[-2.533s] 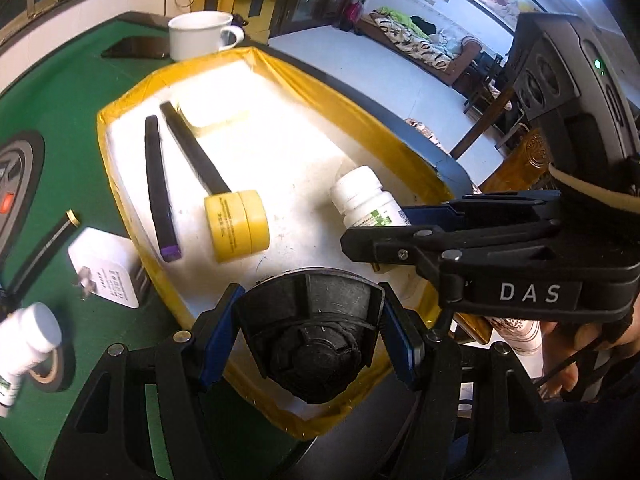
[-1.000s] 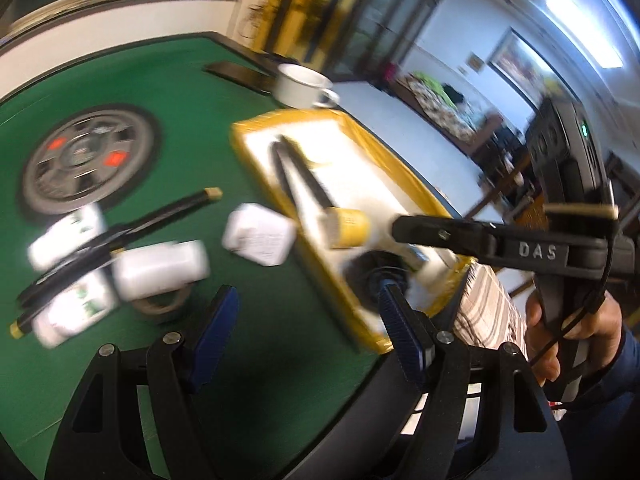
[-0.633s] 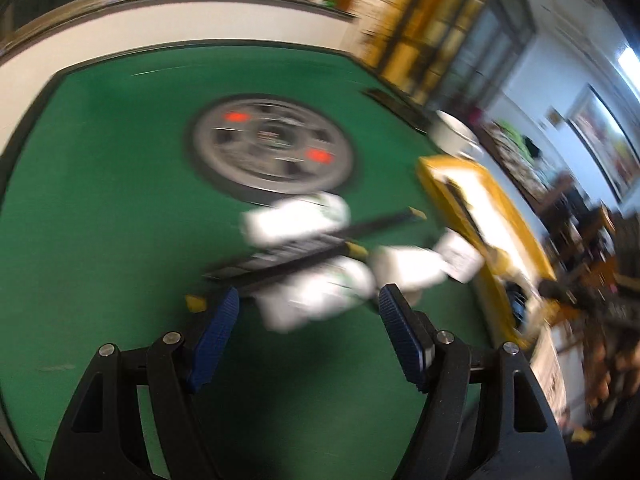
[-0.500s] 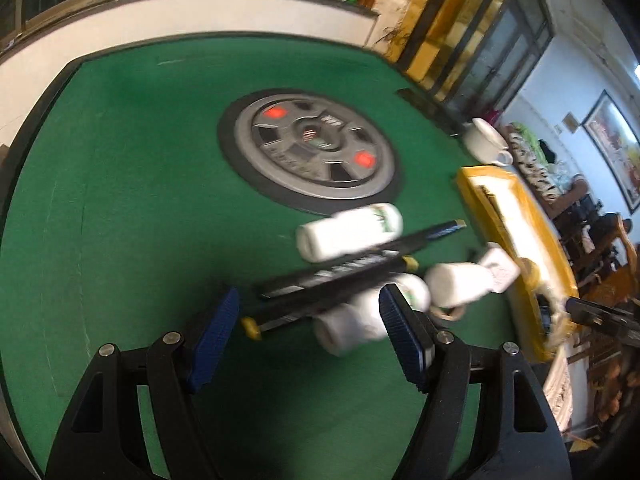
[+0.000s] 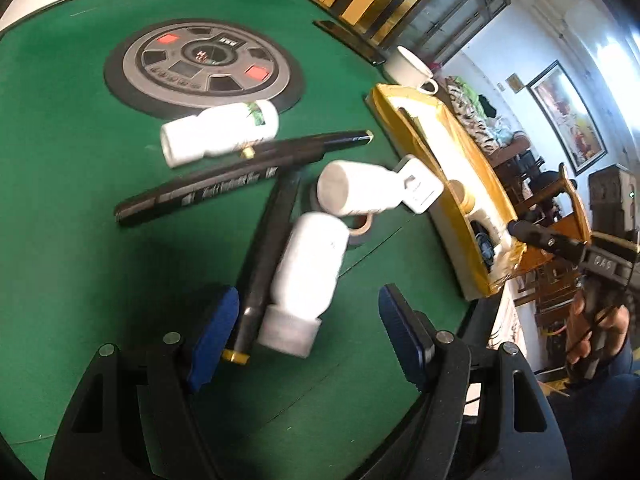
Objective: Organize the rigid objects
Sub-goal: 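Grasp a black marker with the left gripper while the right gripper grasps a white bottle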
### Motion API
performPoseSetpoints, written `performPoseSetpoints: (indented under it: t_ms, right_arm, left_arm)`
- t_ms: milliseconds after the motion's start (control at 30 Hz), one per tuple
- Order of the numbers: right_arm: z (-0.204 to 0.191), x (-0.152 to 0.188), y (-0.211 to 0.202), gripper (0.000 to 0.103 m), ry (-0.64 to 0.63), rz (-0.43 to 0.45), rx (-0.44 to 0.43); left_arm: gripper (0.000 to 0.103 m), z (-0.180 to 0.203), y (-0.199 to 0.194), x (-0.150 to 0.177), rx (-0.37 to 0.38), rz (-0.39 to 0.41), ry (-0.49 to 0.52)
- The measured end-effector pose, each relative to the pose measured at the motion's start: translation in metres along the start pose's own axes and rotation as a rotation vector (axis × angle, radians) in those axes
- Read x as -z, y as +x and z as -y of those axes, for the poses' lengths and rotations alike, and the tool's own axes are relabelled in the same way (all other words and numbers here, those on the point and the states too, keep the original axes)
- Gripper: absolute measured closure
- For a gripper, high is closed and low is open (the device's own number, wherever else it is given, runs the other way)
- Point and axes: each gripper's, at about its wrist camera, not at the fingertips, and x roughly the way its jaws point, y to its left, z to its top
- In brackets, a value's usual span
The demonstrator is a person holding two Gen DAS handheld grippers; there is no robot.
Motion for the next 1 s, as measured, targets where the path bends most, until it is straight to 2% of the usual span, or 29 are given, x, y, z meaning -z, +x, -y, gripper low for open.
performPoseSetpoints:
  t_ms: [100,300,400,467,667,800,833,867,933,1000]
  right_arm:
    - [0.000,-0.002,0.001,0.063,-0.006,-0.008,0.000]
    - [-0.001,-0.002,0.004,0.063,-0.023,-0.023,-0.006]
    - [0.002,-0.002,0.005,0.063,-0.023,-0.026,-0.004]
    - [0.005,-0.002,0.005,0.063,-0.017,-0.027,-0.001]
    - [0.007,-0.003,0.006,0.063,-0.021,-0.034,0.002]
    - [0.005,-0.002,0.008,0.063,-0.029,-0.046,0.000]
    - [0.004,-0.002,0.009,0.063,-0.031,-0.047,0.000]
    - [0.004,-0.002,0.009,0.063,-0.032,-0.047,-0.001]
    - [0.003,-0.002,0.009,0.063,-0.032,-0.047,-0.003]
    - [0.000,-0.002,0.010,0.063,-0.037,-0.047,-0.006]
  left_arm:
    - [0.031,-0.006,-0.001,-0.012,-0.035,0.004,-0.015]
    - [0.031,-0.026,-0.004,-0.027,-0.030,0.027,-0.050]
    - [0.038,-0.031,-0.002,-0.033,-0.068,0.024,-0.045]
    - [0.047,-0.028,0.005,-0.035,-0.091,-0.008,-0.009]
    - [0.052,-0.021,0.022,-0.048,-0.145,-0.057,0.068]
    - [0.056,0.000,0.034,-0.044,-0.232,-0.088,0.212]
    - [0.061,0.005,0.036,-0.041,-0.252,-0.093,0.240]
    - [0.073,0.009,0.038,-0.037,-0.280,-0.095,0.273]
    - [0.085,0.013,0.038,-0.029,-0.348,-0.086,0.307]
    - [0.087,0.008,0.032,-0.022,-0.361,-0.076,0.270]
